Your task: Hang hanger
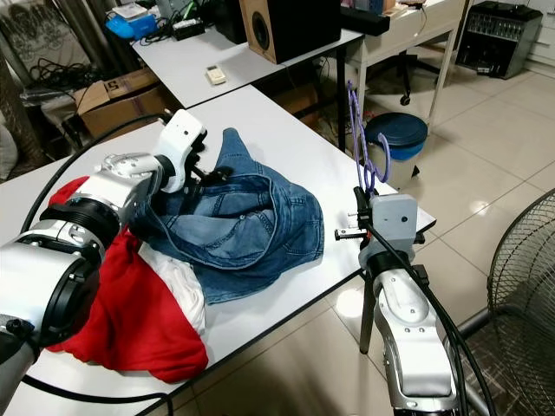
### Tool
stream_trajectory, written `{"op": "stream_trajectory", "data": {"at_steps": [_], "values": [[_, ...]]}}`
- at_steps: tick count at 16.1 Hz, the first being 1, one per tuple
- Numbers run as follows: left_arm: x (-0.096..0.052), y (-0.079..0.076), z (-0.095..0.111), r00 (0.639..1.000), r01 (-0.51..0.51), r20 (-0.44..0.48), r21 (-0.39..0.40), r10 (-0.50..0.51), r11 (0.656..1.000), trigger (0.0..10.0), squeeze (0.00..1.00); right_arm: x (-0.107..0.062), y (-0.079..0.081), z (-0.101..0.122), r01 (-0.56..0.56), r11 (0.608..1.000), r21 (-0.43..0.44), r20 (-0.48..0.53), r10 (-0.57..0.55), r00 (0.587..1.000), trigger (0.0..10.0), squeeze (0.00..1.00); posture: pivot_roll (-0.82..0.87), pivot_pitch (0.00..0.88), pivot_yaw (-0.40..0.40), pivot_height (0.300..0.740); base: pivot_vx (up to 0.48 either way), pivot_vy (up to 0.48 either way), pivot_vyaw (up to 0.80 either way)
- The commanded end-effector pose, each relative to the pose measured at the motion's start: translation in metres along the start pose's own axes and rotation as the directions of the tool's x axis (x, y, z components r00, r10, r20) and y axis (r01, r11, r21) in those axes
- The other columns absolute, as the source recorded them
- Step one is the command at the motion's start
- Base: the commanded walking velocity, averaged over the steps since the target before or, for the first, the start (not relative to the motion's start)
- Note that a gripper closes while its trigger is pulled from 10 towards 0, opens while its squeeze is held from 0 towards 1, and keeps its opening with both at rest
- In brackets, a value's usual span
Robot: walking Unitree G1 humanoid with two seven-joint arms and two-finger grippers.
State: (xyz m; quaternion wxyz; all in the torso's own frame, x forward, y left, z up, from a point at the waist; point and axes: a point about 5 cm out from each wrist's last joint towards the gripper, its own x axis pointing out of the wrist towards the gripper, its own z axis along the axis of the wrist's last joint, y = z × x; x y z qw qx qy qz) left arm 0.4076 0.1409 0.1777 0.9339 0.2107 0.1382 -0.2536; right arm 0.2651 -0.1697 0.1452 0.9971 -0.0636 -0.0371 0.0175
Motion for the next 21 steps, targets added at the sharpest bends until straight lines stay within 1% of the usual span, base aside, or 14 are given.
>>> {"op": "stream_trajectory", "data": {"at_steps": [1,3,4,5,7,9,10,11,12,13,14,17,21], "values": [[-0.003,0.005,-0.016,0.996,-0.064,-0.066,0.015,0.064,0.998,10.0,0.00,0.000,0.005,0.001,-0.015,1.000,0.015,-0.008,0.015,1.000,10.0,0.00,-0.25,0.000,0.243,0.740,0.000,0.000,0.00],[-0.005,0.004,-0.032,0.989,-0.055,-0.137,0.021,0.058,0.998,10.0,0.00,0.000,0.005,0.002,-0.016,1.000,0.015,-0.006,0.016,1.000,10.0,0.00,-0.26,0.000,0.245,0.740,0.000,0.000,0.00],[-0.006,0.004,-0.037,0.986,-0.048,-0.158,0.022,0.050,0.999,10.0,0.00,0.000,0.005,0.002,-0.015,1.000,0.015,-0.006,0.015,1.000,10.0,0.00,-0.26,0.000,0.244,0.740,0.000,0.000,0.00],[-0.008,0.001,-0.046,0.981,-0.017,-0.192,-0.017,0.014,1.000,10.0,0.00,0.000,0.005,0.002,-0.017,1.000,0.015,-0.006,0.017,1.000,10.0,0.00,-0.26,0.000,0.243,0.740,0.000,0.000,0.00],[-0.010,-0.009,-0.059,0.971,0.081,-0.216,-0.119,-0.105,0.990,10.0,0.00,0.000,0.007,0.001,-0.031,0.999,0.012,-0.012,0.031,0.999,10.0,0.00,-0.26,0.000,0.241,0.740,0.000,0.000,0.00],[-0.012,-0.012,-0.066,0.956,0.127,-0.246,-0.148,-0.161,0.981,10.0,0.00,0.001,0.007,0.002,-0.035,0.999,0.013,-0.011,0.035,0.999,10.0,0.00,-0.26,0.000,0.241,0.740,0.000,0.000,0.00],[-0.014,-0.013,-0.070,0.943,0.165,-0.261,-0.168,-0.205,0.972,9.7,0.00,0.001,0.007,0.002,-0.038,0.999,0.013,-0.011,0.039,0.999,10.0,0.00,-0.26,0.000,0.232,0.740,0.000,0.000,0.00],[-0.015,-0.013,-0.070,0.939,0.185,-0.257,-0.183,-0.229,0.966,3.7,0.00,0.002,0.008,0.002,-0.040,0.999,0.014,-0.010,0.040,0.999,10.0,0.00,-0.25,0.000,0.230,0.740,0.000,0.000,0.00],[-0.015,-0.011,-0.068,0.947,0.173,-0.231,-0.212,-0.222,0.962,0.5,0.00,0.002,0.008,0.002,-0.040,0.999,0.016,-0.011,0.040,0.999,10.0,0.00,-0.25,0.000,0.230,0.740,0.000,0.000,0.00],[-0.015,-0.010,-0.066,0.953,0.167,-0.206,-0.245,-0.220,0.955,0.0,0.00,0.002,0.008,0.002,-0.041,0.999,0.016,-0.011,0.041,0.999,10.0,0.00,-0.25,0.000,0.230,0.740,0.000,0.000,0.00],[-0.016,-0.009,-0.066,0.955,0.168,-0.195,-0.262,-0.223,0.950,0.0,0.00,0.002,0.008,0.002,-0.041,0.999,0.017,-0.011,0.041,0.999,10.0,0.00,-0.25,0.000,0.231,0.740,0.000,0.000,0.00],[-0.017,-0.008,-0.067,0.957,0.164,-0.192,-0.264,-0.218,0.950,0.0,0.00,0.003,0.007,0.002,-0.037,0.999,0.017,-0.009,0.037,0.999,10.0,0.00,-0.25,0.000,0.231,0.740,0.000,0.000,0.00],[-0.016,-0.009,-0.067,0.962,0.160,-0.170,-0.276,-0.212,0.948,0.0,0.00,0.005,0.007,0.003,-0.041,0.999,0.012,-0.006,0.041,0.999,10.0,0.00,-0.25,0.000,0.225,0.740,0.000,0.000,0.00]]}}
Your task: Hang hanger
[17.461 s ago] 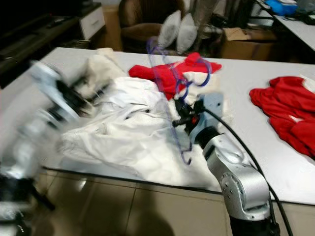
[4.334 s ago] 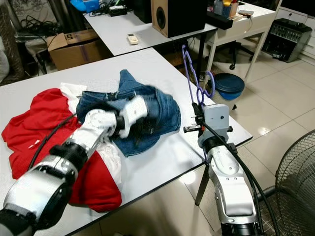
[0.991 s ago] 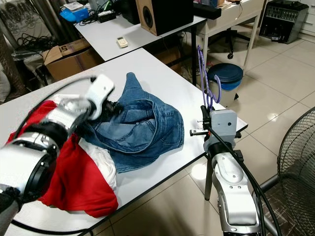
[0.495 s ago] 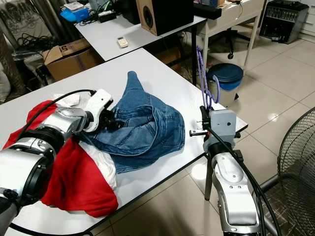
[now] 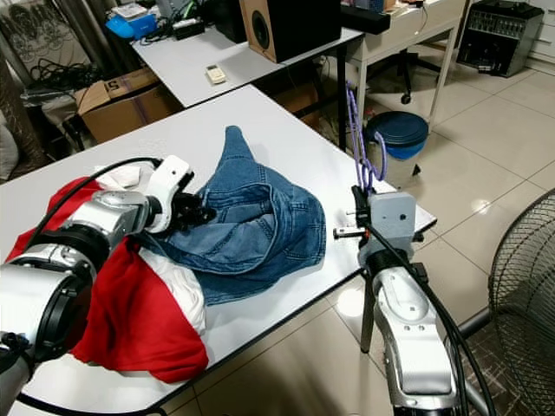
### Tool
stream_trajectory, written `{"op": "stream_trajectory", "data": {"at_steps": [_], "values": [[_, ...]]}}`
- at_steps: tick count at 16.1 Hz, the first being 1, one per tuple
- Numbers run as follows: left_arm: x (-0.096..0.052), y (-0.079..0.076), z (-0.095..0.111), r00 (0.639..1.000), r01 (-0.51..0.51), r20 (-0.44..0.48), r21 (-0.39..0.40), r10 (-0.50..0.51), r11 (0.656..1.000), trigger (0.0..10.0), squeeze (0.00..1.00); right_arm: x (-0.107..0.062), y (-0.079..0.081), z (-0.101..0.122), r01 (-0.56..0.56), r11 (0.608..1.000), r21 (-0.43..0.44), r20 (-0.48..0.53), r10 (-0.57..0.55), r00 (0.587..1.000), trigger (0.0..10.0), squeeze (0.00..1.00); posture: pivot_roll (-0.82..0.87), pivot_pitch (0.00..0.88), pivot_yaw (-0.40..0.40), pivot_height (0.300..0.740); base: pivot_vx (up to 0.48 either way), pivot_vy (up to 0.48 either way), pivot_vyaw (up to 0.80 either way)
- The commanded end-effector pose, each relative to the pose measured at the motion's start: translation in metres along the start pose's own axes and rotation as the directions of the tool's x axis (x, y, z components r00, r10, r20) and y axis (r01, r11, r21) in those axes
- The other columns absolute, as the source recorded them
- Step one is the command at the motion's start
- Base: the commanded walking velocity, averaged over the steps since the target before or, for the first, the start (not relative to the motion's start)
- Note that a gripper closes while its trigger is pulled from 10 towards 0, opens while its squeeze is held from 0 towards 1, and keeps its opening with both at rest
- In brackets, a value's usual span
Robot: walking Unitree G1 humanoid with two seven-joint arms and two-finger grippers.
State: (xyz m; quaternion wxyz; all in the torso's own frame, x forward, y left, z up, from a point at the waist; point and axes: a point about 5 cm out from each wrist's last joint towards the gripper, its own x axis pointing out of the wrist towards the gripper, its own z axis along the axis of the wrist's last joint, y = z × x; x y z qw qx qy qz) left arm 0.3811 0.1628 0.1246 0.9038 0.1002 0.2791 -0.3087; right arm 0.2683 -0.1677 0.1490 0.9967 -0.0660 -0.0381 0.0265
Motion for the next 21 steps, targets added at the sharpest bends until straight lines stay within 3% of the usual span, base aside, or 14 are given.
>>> {"op": "stream_trajectory", "data": {"at_steps": [1,10,13,16,19,21], "values": [[-0.004,0.005,-0.006,1.000,-0.019,0.000,-0.014,0.019,1.000,0.0,0.00,0.002,0.005,0.000,-0.023,1.000,0.016,-0.009,0.024,1.000,10.0,0.00,-0.24,0.000,0.224,0.740,0.000,0.000,0.00],[0.001,0.003,-0.010,0.995,-0.065,0.069,-0.038,0.068,0.997,0.0,0.00,0.007,0.008,0.000,-0.047,0.999,0.014,-0.004,0.047,0.999,10.0,0.00,-0.22,0.000,0.193,0.740,0.000,0.000,0.00],[-0.003,0.009,-0.007,0.980,-0.133,0.141,-0.048,0.138,0.990,0.0,0.00,0.010,0.011,0.000,-0.070,0.997,0.014,-0.004,0.070,0.998,10.0,0.00,-0.21,0.000,0.166,0.740,0.000,0.000,0.00],[-0.006,0.010,-0.008,0.974,-0.112,0.192,-0.069,0.123,0.991,0.0,0.00,0.013,0.013,0.002,-0.089,0.996,0.015,0.000,0.089,0.996,10.0,0.00,-0.19,0.000,0.148,0.740,0.000,0.000,0.00],[-0.009,0.014,-0.001,0.942,-0.112,0.293,-0.177,0.160,0.978,0.0,0.00,0.017,0.014,0.002,-0.105,0.994,0.010,0.001,0.105,0.994,10.0,0.00,-0.19,0.000,0.134,0.740,0.000,0.000,0.00],[-0.015,0.021,0.019,0.902,-0.156,0.366,-0.214,0.227,0.964,0.0,0.00,0.018,0.015,0.004,-0.113,0.994,0.008,0.006,0.113,0.994,10.0,0.00,-0.19,0.000,0.122,0.740,0.000,0.000,0.00]]}}
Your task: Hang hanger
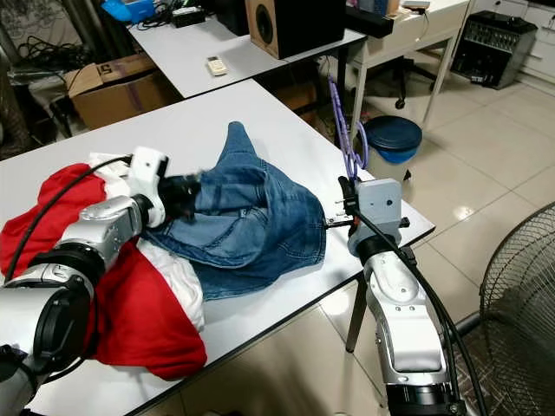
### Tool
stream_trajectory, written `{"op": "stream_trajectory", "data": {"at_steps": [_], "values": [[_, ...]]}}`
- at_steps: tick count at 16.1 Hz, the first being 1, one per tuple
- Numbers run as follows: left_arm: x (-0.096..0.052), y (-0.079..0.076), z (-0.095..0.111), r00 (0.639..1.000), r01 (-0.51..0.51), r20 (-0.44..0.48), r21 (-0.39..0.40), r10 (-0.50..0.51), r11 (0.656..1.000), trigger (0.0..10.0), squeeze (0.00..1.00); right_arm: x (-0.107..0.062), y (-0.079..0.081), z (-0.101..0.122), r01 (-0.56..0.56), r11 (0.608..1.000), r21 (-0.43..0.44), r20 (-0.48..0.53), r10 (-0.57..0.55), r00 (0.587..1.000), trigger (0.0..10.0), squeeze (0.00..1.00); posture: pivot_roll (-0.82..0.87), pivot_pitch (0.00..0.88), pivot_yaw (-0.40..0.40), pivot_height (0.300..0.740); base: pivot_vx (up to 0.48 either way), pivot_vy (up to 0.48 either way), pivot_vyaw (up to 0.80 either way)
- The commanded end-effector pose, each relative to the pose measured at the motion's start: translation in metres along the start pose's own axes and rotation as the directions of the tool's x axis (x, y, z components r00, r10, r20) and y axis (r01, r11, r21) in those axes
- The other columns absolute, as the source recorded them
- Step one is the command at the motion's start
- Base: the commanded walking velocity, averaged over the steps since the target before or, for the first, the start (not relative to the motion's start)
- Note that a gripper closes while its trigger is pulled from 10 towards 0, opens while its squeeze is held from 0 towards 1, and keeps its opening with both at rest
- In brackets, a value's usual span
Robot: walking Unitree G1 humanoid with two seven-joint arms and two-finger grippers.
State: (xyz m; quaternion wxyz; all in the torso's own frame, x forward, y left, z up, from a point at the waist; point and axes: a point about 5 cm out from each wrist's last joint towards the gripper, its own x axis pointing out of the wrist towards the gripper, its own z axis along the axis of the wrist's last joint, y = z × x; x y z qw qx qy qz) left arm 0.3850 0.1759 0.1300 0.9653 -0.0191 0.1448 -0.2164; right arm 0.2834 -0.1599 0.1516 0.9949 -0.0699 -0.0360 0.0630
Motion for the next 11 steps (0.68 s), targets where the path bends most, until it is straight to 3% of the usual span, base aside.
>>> {"op": "stream_trajectory", "data": {"at_steps": [1,3,5,6,7,8,9,10,11], "values": [[0.001,0.006,0.037,0.990,-0.072,0.126,0.028,0.068,0.997,0.0,0.00,0.004,0.006,0.002,-0.042,0.999,0.010,0.008,0.042,0.999,10.0,0.00,-0.18,0.000,0.116,0.740,0.000,0.000,0.00],[-0.003,0.015,0.078,0.942,-0.223,0.267,0.053,0.201,0.973,0.0,0.00,0.008,0.006,0.003,-0.051,0.999,0.002,0.017,0.051,0.999,10.0,0.00,-0.17,0.000,0.109,0.740,0.000,0.000,0.00],[-0.019,0.026,0.133,0.819,-0.400,0.462,0.038,0.339,0.916,0.0,0.00,0.012,0.007,0.006,-0.053,0.999,0.004,0.033,0.053,0.998,10.0,0.00,-0.17,0.000,0.106,0.740,0.000,0.000,0.00],[-0.024,0.027,0.146,0.783,-0.430,0.507,0.026,0.359,0.902,0.0,0.00,0.012,0.007,0.007,-0.053,0.999,0.005,0.035,0.052,0.998,10.0,0.00,-0.17,0.000,0.106,0.740,0.000,0.000,0.00],[-0.041,0.026,0.184,0.655,-0.492,0.664,0.013,0.361,0.870,0.0,0.00,0.012,0.007,0.007,-0.045,0.999,0.006,0.041,0.045,0.998,10.0,0.00,-0.17,0.000,0.106,0.740,0.000,0.000,0.00],[-0.048,0.023,0.197,0.601,-0.520,0.727,0.039,0.333,0.853,0.0,0.00,0.011,0.008,0.006,-0.036,0.999,0.011,0.042,0.035,0.999,10.0,0.00,-0.17,0.000,0.143,0.740,0.000,0.000,0.00],[-0.047,0.020,0.191,0.589,-0.544,0.745,0.079,0.313,0.836,0.0,0.00,0.008,0.009,0.005,-0.028,1.000,0.014,0.042,0.028,0.999,10.0,0.00,-0.18,0.000,0.152,0.740,0.000,0.000,0.00],[-0.044,0.019,0.182,0.600,-0.550,0.740,0.107,0.303,0.828,0.0,0.00,0.006,0.009,0.004,-0.023,1.000,0.016,0.041,0.022,0.999,10.0,0.00,-0.18,0.000,0.158,0.740,0.000,0.000,0.00],[-0.037,0.015,0.158,0.633,-0.540,0.722,0.154,0.279,0.827,0.0,0.00,0.003,0.009,0.003,-0.015,1.000,0.016,0.038,0.014,0.999,10.0,0.00,-0.19,0.000,0.167,0.740,0.000,0.000,0.00]]}}
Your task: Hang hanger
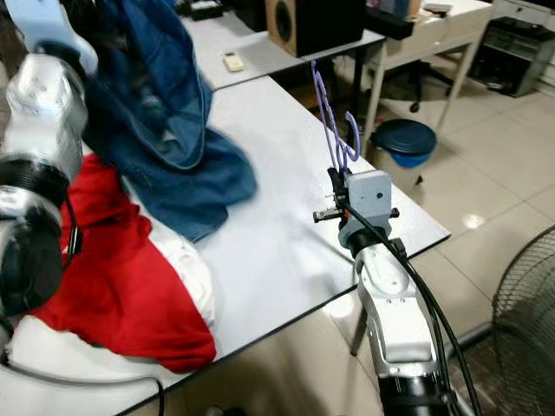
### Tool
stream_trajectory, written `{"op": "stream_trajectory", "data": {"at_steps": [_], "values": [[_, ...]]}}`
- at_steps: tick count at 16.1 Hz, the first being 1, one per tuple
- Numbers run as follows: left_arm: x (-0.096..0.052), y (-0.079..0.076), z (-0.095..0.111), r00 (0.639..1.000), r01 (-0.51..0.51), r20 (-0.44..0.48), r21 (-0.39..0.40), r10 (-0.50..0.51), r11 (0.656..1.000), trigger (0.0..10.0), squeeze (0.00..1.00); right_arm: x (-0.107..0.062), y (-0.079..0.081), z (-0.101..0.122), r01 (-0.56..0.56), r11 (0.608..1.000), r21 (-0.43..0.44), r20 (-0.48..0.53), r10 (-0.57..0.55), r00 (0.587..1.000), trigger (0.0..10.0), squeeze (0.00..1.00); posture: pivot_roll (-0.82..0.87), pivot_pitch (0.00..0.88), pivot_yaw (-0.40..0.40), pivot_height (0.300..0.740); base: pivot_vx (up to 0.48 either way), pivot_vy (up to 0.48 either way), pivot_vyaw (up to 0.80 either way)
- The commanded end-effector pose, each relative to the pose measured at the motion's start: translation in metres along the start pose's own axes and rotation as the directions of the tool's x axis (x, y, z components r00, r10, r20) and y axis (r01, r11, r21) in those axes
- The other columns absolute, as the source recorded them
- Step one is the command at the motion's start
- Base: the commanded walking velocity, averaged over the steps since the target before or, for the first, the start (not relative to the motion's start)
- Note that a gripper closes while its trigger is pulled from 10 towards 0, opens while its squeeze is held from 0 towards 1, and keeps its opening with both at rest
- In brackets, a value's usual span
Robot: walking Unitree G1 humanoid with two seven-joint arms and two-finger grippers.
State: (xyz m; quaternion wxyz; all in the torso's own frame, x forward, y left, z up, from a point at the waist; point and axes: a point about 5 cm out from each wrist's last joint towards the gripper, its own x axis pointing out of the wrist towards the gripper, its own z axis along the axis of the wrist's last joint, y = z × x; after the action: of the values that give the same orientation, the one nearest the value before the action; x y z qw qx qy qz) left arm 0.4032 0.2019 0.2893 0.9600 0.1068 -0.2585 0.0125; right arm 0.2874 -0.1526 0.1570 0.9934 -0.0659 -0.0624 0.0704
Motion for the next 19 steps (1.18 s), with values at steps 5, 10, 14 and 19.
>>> {"op": "stream_trajectory", "data": {"at_steps": [5,10,14,19], "values": [[-0.084,-0.046,-0.087,0.920,0.299,-0.286,0.066,-0.269,0.952,0.0,0.00,-0.004,0.001,-0.006,0.005,1.000,0.014,-0.021,-0.005,1.000,10.0,0.00,-0.18,0.000,0.159,0.740,0.000,0.000,0.00],[-0.115,-0.052,-0.115,0.757,0.540,-0.485,0.088,-0.438,0.837,10.0,1.00,-0.003,0.007,-0.004,-0.014,1.000,0.009,-0.013,0.014,1.000,10.0,0.00,-0.18,0.000,0.167,0.740,0.000,0.000,0.00],[-0.113,-0.055,-0.107,0.722,0.632,-0.473,0.154,-0.505,0.760,10.0,1.00,-0.004,0.005,-0.004,0.001,1.000,0.010,-0.012,-0.001,1.000,10.0,0.00,-0.17,0.000,0.175,0.740,0.000,0.000,0.00],[-0.125,-0.056,-0.069,0.479,0.868,-0.393,0.079,-0.785,0.491,10.0,1.00,-0.005,0.009,-0.006,-0.015,1.000,0.015,-0.021,0.015,1.000,10.0,0.00,-0.14,0.000,0.159,0.740,0.000,0.000,0.00]]}}
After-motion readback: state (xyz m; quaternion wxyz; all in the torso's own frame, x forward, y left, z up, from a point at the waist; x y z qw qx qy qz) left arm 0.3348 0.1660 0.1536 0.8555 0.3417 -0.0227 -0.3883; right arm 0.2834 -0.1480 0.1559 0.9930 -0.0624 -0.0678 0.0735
